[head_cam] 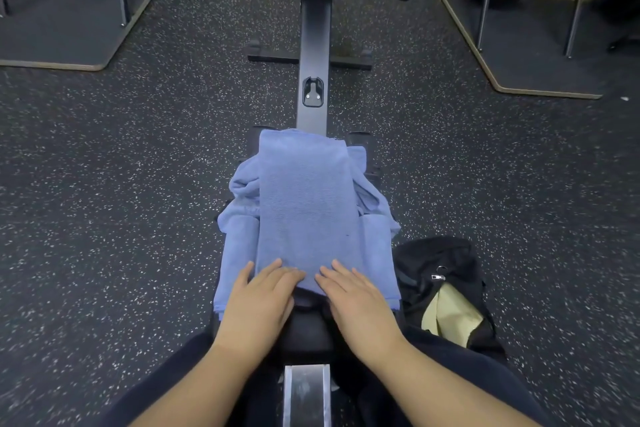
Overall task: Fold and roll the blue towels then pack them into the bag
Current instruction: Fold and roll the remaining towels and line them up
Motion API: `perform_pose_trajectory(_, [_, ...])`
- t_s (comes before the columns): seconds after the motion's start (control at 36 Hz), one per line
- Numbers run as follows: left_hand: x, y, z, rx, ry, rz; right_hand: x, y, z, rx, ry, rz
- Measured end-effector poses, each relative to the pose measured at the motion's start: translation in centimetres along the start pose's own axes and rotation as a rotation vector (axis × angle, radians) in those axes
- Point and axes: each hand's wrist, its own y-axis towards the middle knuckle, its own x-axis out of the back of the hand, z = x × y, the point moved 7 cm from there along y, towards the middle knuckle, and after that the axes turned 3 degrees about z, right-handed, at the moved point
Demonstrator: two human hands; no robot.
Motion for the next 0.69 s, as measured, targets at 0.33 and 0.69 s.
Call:
perform_pose_trajectory(0.33, [0.7, -0.2, 2.6, 0.115, -0.021, 0.093, 1.6, 0.1, -3.2, -0.088, 0.017, 0.122])
perform_pose_trajectory(0.69, [1.3, 0.4, 5.0, 0.034, -0.166, 0.225, 1.0, -0.2, -5.9, 0.099, 0.089, 0.289])
